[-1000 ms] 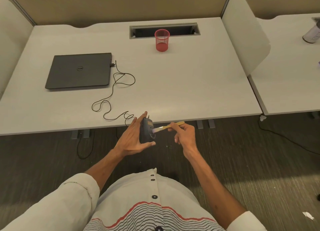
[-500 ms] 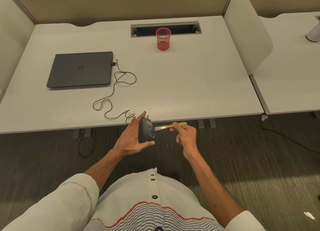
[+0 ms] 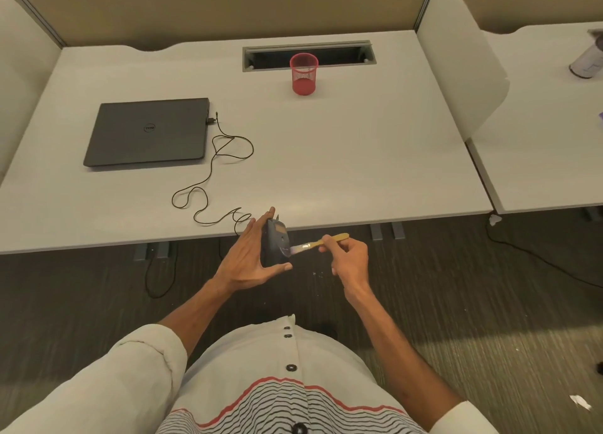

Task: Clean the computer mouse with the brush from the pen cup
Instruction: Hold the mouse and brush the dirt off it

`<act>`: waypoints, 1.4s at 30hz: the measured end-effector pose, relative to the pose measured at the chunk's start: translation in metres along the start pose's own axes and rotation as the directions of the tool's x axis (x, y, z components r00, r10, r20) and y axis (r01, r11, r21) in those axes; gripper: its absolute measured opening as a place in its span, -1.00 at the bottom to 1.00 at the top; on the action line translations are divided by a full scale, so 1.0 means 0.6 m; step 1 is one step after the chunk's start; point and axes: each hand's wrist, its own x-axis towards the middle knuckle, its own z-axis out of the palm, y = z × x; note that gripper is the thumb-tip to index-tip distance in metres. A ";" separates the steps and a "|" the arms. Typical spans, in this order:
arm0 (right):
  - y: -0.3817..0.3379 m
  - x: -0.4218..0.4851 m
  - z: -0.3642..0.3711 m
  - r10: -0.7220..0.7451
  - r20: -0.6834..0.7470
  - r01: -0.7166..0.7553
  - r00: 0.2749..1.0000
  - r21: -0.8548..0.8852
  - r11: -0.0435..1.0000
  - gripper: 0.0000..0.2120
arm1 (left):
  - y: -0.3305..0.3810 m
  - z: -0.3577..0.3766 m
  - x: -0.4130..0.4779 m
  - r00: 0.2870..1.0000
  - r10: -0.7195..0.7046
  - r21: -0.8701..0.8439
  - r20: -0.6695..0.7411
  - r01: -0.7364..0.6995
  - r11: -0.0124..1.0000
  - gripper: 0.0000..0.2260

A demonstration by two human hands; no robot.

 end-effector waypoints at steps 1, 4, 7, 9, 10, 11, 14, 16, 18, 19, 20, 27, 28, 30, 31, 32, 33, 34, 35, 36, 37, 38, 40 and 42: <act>-0.005 -0.002 0.001 -0.010 0.035 0.008 0.999 0.065 0.998 -0.82 | 0.000 0.001 0.000 1.000 0.001 -0.001 0.003 -0.001 1.000 0.16; -0.010 -0.005 0.008 -0.029 0.097 0.016 0.995 0.133 0.991 -0.81 | 0.003 0.003 0.000 1.000 0.014 -0.001 0.002 -0.014 1.000 0.15; -0.001 -0.009 0.009 -0.023 0.112 0.014 0.993 0.082 0.997 -0.82 | 0.004 0.002 -0.001 1.000 0.005 -0.019 -0.014 -0.005 1.000 0.14; 0.007 -0.007 0.003 -0.022 0.101 0.019 0.995 0.035 0.999 -0.83 | 0.003 0.001 -0.003 1.000 -0.012 -0.029 -0.013 0.012 1.000 0.13; 0.010 -0.006 0.000 -0.021 0.080 0.022 0.997 -0.006 1.000 -0.82 | 0.003 0.001 -0.003 1.000 -0.017 -0.033 -0.011 0.017 0.999 0.13; 0.012 -0.004 -0.003 -0.019 0.055 0.022 0.998 -0.044 0.999 -0.82 | 0.002 0.001 -0.004 1.000 -0.020 -0.034 -0.010 0.020 0.999 0.13; 0.013 0.001 -0.009 -0.020 0.017 0.020 1.000 -0.020 1.000 -0.83 | 0.000 0.003 -0.006 1.000 -0.015 -0.020 -0.014 0.015 1.000 0.14; 0.008 0.001 -0.011 -0.043 0.030 0.041 0.999 0.062 0.997 -0.83 | 0.000 0.006 -0.006 1.000 -0.012 -0.019 -0.011 0.012 1.000 0.15; 0.005 0.001 -0.013 -0.067 0.090 0.053 0.994 0.152 0.987 -0.82 | 0.000 0.007 -0.006 1.000 -0.005 -0.017 -0.009 0.005 1.000 0.16; 0.004 0.000 -0.013 -0.076 0.133 0.052 0.988 0.175 0.983 -0.82 | 0.001 0.008 -0.005 1.000 0.002 -0.015 -0.011 -0.002 1.000 0.16; 0.005 0.000 -0.012 -0.080 0.171 0.051 0.982 0.172 0.984 -0.82 | 0.002 0.008 -0.004 1.000 0.010 -0.015 -0.015 -0.010 1.000 0.15; 0.010 0.019 -0.008 0.095 0.002 -0.095 0.995 0.014 0.995 -0.82 | 0.000 0.007 0.001 0.999 0.031 0.011 -0.012 -0.031 0.999 0.15; 0.009 0.023 -0.010 0.097 -0.020 -0.096 0.995 0.024 0.995 -0.83 | -0.001 0.007 0.001 1.000 0.028 0.015 -0.009 -0.028 0.999 0.16; 0.003 0.028 -0.013 0.058 -0.021 -0.057 0.998 0.055 0.997 -0.85 | -0.003 0.008 0.002 1.000 0.024 0.027 -0.008 -0.024 0.999 0.16; -0.001 0.029 -0.012 0.023 -0.004 -0.022 1.000 0.058 0.998 -0.87 | -0.004 0.008 0.003 1.000 0.027 0.032 -0.009 -0.027 0.999 0.16; -0.007 0.030 -0.011 -0.014 0.016 0.013 1.000 0.055 0.998 -0.87 | -0.004 0.009 0.003 0.999 0.033 0.038 -0.009 -0.033 0.999 0.16; -0.013 0.030 -0.009 -0.045 0.034 0.043 0.998 0.056 0.998 -0.88 | -0.004 0.011 0.004 0.999 0.039 0.046 -0.008 -0.039 0.998 0.17; -0.018 0.031 -0.006 -0.068 0.046 0.065 0.997 0.061 0.996 -0.88 | -0.005 0.012 0.004 0.999 0.040 0.052 -0.006 -0.040 0.998 0.17; -0.023 0.033 -0.001 -0.082 0.053 0.078 0.995 0.070 0.994 -0.88 | -0.005 0.014 0.003 0.999 0.035 0.051 -0.005 -0.035 0.998 0.17; -0.027 0.034 0.003 -0.092 0.057 0.087 0.994 0.078 0.993 -0.88 | -0.005 0.015 0.003 1.000 0.029 0.046 -0.005 -0.028 0.999 0.17; -0.030 0.036 0.007 -0.099 0.060 0.094 0.993 0.081 0.992 -0.88 | -0.005 0.016 0.003 1.000 0.024 0.040 -0.005 -0.024 0.999 0.17; -0.031 0.036 0.011 -0.106 0.063 0.101 0.992 0.078 0.992 -0.87 | -0.005 0.016 0.004 1.000 0.024 0.037 -0.006 -0.023 0.999 0.16; -0.032 0.037 0.015 -0.118 0.081 0.113 0.990 0.059 0.992 -0.89 | -0.004 0.017 0.005 1.000 0.029 0.037 -0.009 -0.028 0.999 0.16; -0.030 0.039 0.011 -0.127 0.118 0.127 0.985 0.006 0.992 -0.86 | -0.004 0.014 0.007 0.999 0.033 0.041 -0.012 -0.033 0.999 0.16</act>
